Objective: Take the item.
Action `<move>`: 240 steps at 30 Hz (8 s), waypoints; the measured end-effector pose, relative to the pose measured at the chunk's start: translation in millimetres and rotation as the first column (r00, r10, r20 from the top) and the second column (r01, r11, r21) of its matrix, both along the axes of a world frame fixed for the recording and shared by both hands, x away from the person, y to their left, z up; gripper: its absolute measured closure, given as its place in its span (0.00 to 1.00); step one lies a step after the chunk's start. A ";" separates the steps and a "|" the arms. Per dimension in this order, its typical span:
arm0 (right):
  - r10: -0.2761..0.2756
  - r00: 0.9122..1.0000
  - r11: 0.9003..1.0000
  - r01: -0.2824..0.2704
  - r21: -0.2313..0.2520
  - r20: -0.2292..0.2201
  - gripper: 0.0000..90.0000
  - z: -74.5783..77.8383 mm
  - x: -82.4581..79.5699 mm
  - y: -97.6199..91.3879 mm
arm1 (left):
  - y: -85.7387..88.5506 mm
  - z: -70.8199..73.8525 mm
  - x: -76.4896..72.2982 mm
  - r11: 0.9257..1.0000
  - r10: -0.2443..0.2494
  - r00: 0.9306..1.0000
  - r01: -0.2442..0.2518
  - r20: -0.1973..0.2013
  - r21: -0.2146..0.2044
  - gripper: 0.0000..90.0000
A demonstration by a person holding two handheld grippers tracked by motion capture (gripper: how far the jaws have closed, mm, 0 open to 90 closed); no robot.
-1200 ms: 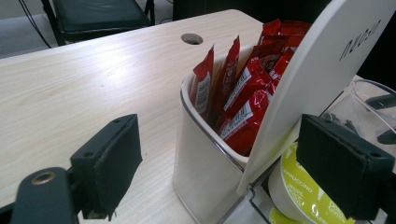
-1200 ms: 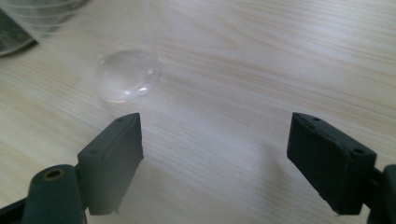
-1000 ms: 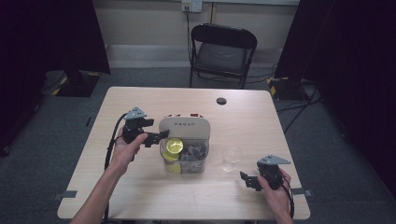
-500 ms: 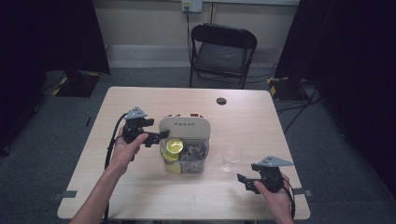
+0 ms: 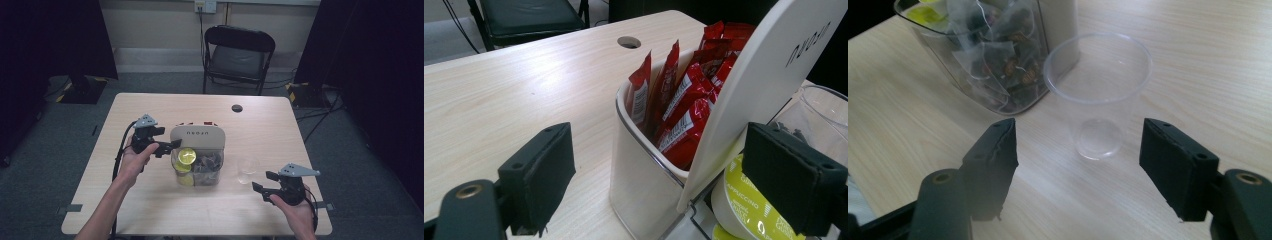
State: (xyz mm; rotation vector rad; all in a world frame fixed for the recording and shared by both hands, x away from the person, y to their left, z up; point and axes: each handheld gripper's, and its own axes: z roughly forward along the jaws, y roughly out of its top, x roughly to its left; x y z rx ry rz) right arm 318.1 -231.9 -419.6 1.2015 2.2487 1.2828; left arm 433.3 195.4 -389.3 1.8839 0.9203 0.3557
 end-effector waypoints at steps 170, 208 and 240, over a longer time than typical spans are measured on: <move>0.247 0.963 0.959 -0.259 0.120 0.105 0.98 55.2 59.9 81.0 | 1.6 -6.4 2.7 1.000 -0.011 0.998 0.010 -0.055 -0.026 0.15; 0.131 0.988 0.980 -0.142 0.139 0.087 0.98 50.5 52.5 24.2 | 0.1 -8.3 3.6 1.000 -0.013 0.998 0.011 -0.061 -0.021 0.13; 0.096 0.995 0.993 -0.096 0.070 -0.008 0.95 10.8 67.0 20.5 | -0.8 -10.4 3.9 1.000 -0.016 0.998 0.016 -0.067 -0.012 0.13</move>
